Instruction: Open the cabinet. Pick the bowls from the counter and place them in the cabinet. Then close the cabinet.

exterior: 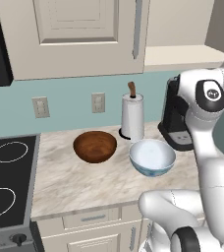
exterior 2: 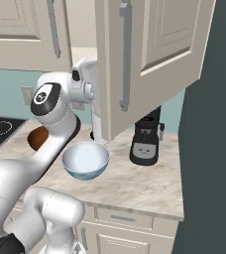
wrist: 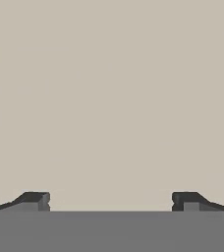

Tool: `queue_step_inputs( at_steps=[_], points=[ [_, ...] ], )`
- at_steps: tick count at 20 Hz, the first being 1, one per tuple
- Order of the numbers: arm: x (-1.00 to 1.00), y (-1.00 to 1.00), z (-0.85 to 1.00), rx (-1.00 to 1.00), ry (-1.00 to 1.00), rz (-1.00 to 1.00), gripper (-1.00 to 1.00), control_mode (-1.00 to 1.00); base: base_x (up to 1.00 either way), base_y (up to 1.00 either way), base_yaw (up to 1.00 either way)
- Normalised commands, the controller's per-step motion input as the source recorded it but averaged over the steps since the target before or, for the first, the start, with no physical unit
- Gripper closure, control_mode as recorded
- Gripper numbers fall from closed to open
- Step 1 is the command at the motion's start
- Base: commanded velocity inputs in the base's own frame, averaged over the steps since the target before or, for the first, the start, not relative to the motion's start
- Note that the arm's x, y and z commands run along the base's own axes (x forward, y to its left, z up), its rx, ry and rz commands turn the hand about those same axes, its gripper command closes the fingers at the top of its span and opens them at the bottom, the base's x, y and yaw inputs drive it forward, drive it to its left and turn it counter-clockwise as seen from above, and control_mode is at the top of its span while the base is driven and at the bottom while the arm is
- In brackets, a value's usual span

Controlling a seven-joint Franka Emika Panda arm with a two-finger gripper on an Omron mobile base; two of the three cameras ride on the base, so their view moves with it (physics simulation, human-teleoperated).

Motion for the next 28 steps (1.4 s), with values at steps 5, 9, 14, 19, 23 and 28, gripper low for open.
queue_step_inputs(
  at_steps=[5,9,14,19,23,28],
  points=[
    [0.00,0.33,0.02,0.04,-0.20,0.01,-1.00,-1.00,0.00,0.00,0.00],
    [0.00,0.28,0.02,0.06,-0.20,0.00,-1.00,-1.00,0.00,0.00,0.00],
    [0.00,0.48,0.00,0.10,-0.32,0.09,-1.00,-1.00,0.00,0.00,0.00],
    [0.00,0.51,0.00,0.12,-0.36,0.20,-1.00,-1.00,0.00,0.00,0.00],
    [0.00,0.48,0.01,0.13,-0.29,0.28,-1.00,-1.00,0.00,0.00,0.00],
    [0.00,0.42,0.08,0.07,-0.11,0.40,-1.00,-1.00,0.00,0.00,0.00]
  ],
)
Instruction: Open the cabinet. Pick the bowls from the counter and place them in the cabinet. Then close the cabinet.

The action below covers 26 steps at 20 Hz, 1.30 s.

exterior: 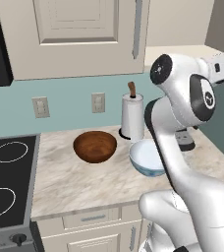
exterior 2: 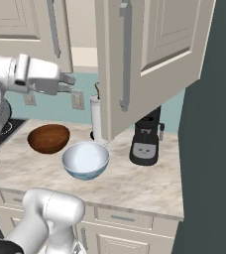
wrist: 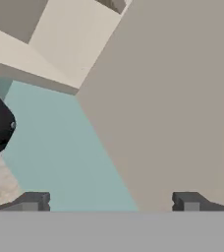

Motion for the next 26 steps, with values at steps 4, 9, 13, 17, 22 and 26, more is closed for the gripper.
queue_step_inputs(
  at_steps=[4,9,13,17,22,26],
  points=[
    [0.00,0.18,0.17,0.00,0.00,0.44,-1.00,-1.00,0.00,0.00,0.00],
    [0.00,0.10,0.09,0.00,0.00,0.45,-1.00,-1.00,0.00,0.00,0.00],
    [0.06,0.25,0.02,0.03,-0.03,0.35,-1.00,-1.00,0.00,0.00,0.00],
    [0.13,0.41,0.01,0.09,-0.13,0.18,-1.00,-1.00,0.00,0.00,0.00],
    [0.16,0.46,0.19,0.12,-0.13,0.09,-1.00,-1.00,0.00,0.00,0.00],
    [0.15,0.46,0.35,0.10,-0.02,0.06,-1.00,-1.00,0.00,0.00,0.00]
  ],
)
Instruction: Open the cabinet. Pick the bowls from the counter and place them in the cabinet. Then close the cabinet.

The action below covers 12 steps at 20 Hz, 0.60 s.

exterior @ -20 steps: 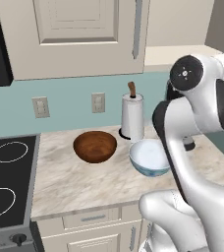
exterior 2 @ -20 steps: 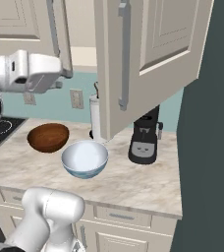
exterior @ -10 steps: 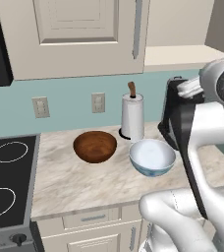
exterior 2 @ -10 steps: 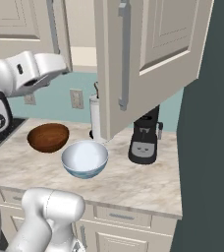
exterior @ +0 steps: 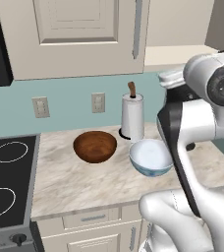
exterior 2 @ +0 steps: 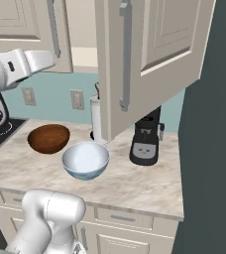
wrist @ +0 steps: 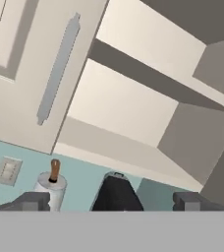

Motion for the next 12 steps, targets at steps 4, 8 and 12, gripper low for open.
queue_step_inputs(
  at_steps=[4,8,12],
  points=[
    [0.18,0.44,0.33,0.08,0.00,0.08,-1.00,-1.00,0.00,0.00,0.00],
    [0.14,0.45,0.25,0.06,0.00,0.11,-1.00,-1.00,0.00,0.00,0.00],
    [0.14,0.35,0.16,0.04,0.00,0.10,-1.00,-1.00,0.00,0.00,0.00]
  ],
)
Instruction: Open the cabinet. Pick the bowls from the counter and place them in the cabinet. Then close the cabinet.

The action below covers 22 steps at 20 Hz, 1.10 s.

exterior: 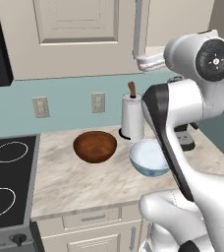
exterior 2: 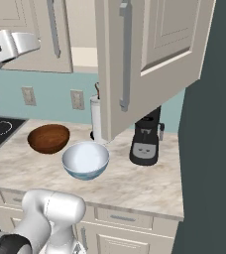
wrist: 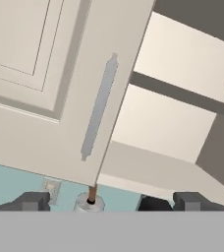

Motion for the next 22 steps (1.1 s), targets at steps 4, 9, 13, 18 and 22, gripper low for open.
queue_step_inputs(
  at_steps=[4,9,13,18,22],
  points=[
    [0.17,0.25,0.04,0.02,0.00,0.09,-1.00,-1.00,0.00,0.00,0.00],
    [0.26,0.20,0.00,0.00,0.00,0.05,-1.00,-1.00,0.00,0.00,0.00],
    [0.41,0.01,0.00,0.01,0.00,0.02,-1.00,-1.00,0.00,0.00,0.00],
    [0.42,0.00,0.00,0.01,0.00,0.01,-1.00,-1.00,0.00,0.00,0.00],
    [0.45,0.00,0.00,0.00,0.00,0.01,-1.00,-1.00,0.00,0.00,0.00]
  ],
)
